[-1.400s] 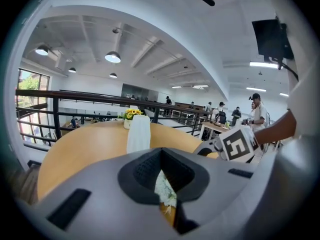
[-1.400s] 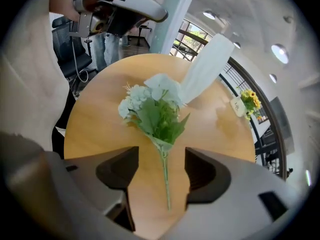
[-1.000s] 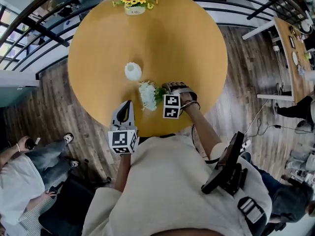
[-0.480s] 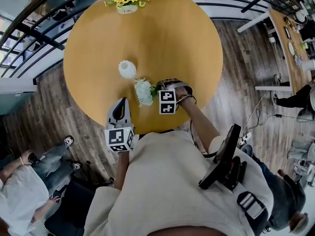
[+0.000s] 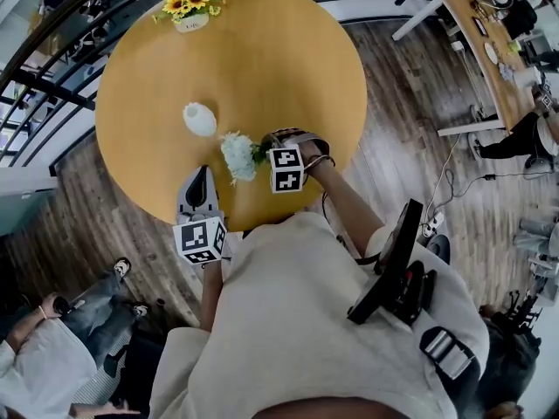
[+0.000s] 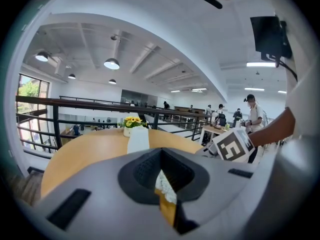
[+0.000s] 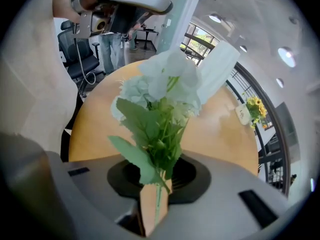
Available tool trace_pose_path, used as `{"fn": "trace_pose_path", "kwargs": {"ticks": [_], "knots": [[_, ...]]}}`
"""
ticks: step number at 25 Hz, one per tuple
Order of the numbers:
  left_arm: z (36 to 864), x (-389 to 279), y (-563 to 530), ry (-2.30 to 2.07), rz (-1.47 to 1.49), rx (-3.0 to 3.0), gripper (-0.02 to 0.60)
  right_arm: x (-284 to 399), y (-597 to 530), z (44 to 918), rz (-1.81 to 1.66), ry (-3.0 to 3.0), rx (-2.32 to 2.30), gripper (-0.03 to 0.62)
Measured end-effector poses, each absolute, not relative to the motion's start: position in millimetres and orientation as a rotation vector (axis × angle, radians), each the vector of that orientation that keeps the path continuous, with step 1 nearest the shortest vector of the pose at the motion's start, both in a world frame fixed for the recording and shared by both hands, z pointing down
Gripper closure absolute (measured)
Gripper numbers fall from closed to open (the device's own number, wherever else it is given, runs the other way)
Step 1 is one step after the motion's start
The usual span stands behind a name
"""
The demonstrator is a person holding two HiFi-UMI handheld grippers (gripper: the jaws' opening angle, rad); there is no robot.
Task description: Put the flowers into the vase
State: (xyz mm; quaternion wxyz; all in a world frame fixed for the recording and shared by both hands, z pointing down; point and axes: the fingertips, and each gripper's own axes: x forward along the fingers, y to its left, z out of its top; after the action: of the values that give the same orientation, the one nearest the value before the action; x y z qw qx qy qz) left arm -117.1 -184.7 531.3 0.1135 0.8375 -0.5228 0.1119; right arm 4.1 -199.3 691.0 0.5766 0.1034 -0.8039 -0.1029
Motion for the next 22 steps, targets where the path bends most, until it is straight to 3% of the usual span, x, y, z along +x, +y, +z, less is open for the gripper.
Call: {"fn": "trace_pose_path", "kwargs": {"ticks": [14, 22], "knots": [[514.8, -100.3, -179.3, -1.513, 0.294, 2.534, 0.574, 10.0, -198.0, 626.4, 0.014, -2.199, 0.49, 0.507], [514.7, -99.0, -176.5, -1.536, 0.284, 2.53, 0.575, 32.6, -247.5, 548.5, 0.305, -2.561, 0.942, 0.508]]}}
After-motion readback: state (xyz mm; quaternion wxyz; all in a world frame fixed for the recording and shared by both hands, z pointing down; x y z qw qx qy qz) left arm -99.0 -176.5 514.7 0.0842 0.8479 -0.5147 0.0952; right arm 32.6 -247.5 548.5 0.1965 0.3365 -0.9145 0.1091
